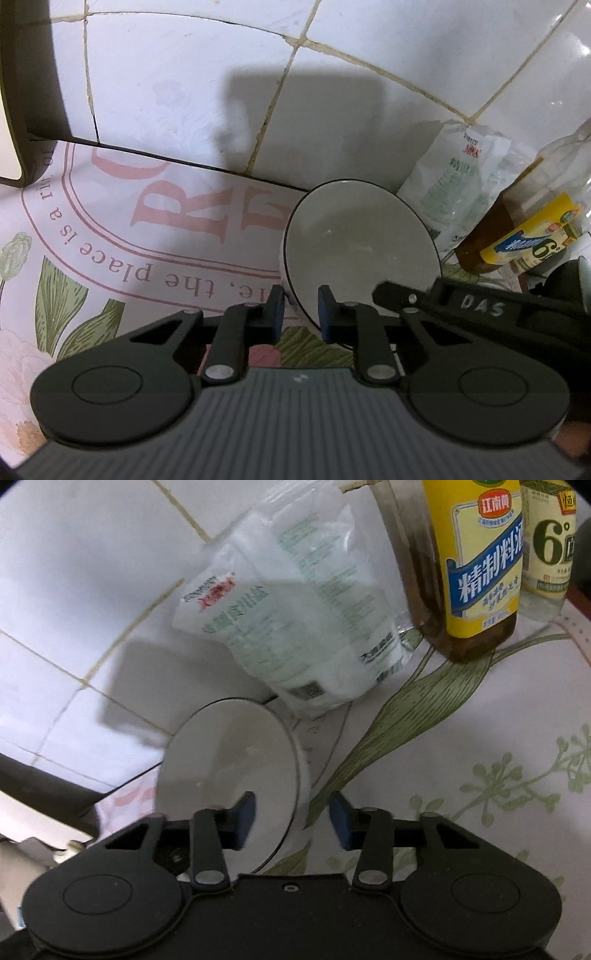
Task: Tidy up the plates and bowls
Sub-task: 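Lift the third white bowl and carry it over the nested bowls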
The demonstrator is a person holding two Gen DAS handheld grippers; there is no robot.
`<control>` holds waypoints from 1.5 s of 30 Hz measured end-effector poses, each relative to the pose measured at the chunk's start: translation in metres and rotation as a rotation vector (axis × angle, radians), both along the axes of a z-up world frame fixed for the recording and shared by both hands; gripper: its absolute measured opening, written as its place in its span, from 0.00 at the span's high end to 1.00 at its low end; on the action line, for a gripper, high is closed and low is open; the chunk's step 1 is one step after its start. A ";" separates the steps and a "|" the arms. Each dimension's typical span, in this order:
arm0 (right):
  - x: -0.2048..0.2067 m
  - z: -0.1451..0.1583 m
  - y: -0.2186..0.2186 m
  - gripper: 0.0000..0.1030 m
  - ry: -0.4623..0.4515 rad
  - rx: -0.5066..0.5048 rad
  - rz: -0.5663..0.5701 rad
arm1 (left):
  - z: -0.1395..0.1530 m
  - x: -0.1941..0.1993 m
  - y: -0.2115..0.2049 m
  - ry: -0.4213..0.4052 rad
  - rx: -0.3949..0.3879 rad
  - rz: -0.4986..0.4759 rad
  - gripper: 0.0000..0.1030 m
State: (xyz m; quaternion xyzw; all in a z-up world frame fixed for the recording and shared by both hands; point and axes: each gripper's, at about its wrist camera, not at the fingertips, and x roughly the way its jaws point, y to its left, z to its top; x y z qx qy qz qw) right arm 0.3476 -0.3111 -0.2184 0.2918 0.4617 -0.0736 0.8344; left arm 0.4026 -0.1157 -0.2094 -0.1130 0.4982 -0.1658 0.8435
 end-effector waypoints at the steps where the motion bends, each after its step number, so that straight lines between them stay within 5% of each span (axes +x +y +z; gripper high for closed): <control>1: 0.001 -0.002 -0.001 0.83 0.004 0.006 0.006 | 0.001 0.000 0.000 -0.001 0.006 -0.004 0.84; 7: -0.019 0.010 -0.007 0.83 -0.013 0.003 -0.007 | 0.015 -0.017 -0.002 -0.001 0.004 -0.024 0.84; 28: -0.163 0.108 -0.019 0.82 -0.113 0.059 0.076 | 0.138 -0.159 -0.008 -0.150 0.069 -0.154 0.85; 45: -0.251 0.153 -0.036 0.82 -0.159 -0.026 0.094 | 0.162 -0.243 -0.020 -0.123 -0.019 -0.202 0.85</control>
